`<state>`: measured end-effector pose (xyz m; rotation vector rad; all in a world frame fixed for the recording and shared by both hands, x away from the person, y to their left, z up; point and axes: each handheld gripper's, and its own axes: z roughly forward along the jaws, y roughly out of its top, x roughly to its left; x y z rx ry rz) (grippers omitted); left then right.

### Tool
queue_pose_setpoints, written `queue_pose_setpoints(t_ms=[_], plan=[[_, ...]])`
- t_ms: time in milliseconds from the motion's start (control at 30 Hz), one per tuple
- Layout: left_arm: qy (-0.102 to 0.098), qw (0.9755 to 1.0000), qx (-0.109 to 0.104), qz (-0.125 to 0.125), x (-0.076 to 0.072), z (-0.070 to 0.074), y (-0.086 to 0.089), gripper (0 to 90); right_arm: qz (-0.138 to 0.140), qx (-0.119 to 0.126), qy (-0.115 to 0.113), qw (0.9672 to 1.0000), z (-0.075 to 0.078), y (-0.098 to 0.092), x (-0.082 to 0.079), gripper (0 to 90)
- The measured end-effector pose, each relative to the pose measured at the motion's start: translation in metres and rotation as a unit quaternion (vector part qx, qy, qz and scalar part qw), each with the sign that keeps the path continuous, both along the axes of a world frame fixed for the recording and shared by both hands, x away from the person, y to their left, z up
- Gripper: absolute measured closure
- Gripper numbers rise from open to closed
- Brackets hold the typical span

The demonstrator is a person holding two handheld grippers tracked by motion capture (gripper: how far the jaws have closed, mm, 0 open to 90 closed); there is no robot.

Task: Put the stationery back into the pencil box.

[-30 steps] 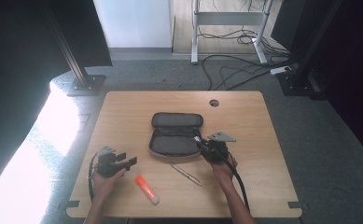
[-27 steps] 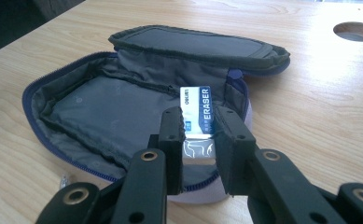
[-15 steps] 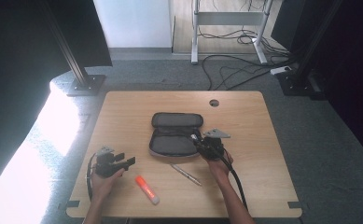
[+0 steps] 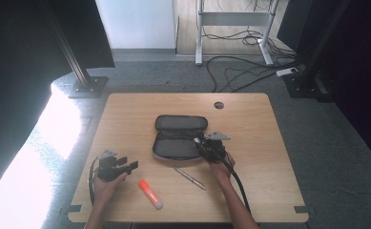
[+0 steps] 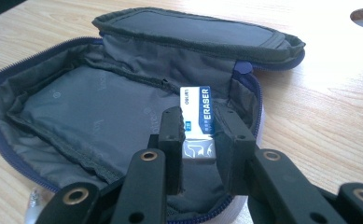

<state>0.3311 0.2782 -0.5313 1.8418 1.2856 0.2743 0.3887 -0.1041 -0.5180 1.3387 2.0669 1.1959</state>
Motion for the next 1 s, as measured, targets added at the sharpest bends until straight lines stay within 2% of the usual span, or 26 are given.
queue_pose_setpoints(t_ms=[200,667,733,800,1000], plan=[[0.001,1.0,-0.001,-0.001,0.0,0.0,0.0,36.6,0.005,-0.024,0.003,0.9997,-0.003,0.007,0.004,72.7],[0.004,1.0,-0.002,-0.001,0.001,-0.001,0.002,36.6,0.003,-0.048,0.012,0.9988,-0.006,0.011,0.008,71.7],[0.004,1.0,-0.003,0.0,0.001,-0.002,0.003,36.6,0.003,-0.05,0.014,0.9986,-0.006,0.012,0.008,70.4],[0.004,1.0,-0.005,0.002,0.001,-0.002,0.003,36.6,0.002,-0.052,0.008,0.9986,-0.005,0.011,0.007,64.8],[0.005,1.0,-0.006,0.002,0.001,-0.002,0.004,36.6,0.003,-0.046,0.005,0.9989,-0.002,0.01,0.005,57.3]])
